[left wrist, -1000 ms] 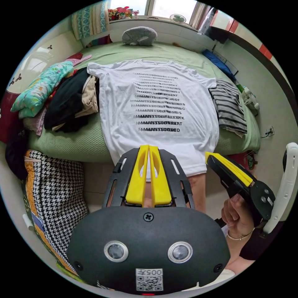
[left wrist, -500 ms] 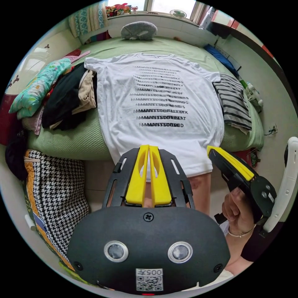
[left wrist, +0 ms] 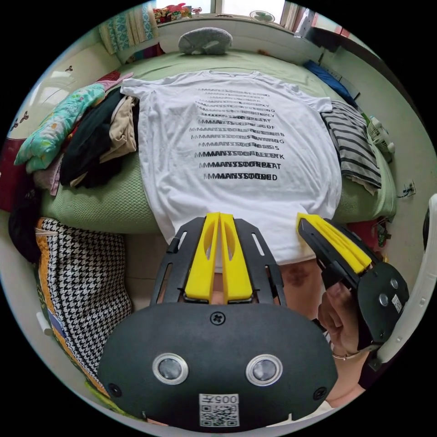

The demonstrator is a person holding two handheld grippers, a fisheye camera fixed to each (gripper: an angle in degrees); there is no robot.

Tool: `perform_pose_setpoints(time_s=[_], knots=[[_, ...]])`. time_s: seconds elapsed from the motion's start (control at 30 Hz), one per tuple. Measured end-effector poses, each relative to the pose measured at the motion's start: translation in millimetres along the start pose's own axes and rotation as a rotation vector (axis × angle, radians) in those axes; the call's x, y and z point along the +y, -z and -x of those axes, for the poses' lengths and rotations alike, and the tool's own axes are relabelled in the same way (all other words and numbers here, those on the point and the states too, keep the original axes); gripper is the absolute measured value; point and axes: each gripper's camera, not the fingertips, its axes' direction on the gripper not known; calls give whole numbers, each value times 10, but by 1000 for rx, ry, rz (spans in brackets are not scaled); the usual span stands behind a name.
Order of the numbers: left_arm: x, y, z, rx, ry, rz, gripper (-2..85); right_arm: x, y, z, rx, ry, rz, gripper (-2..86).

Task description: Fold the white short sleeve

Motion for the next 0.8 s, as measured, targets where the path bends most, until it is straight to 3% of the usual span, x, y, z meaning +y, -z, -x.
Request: perform_pose_setpoints(time_s=[0.8], knots=[[-21,-291,-64,-2,-25,44,-4,-140,-244,59,-42,20,74,-14]])
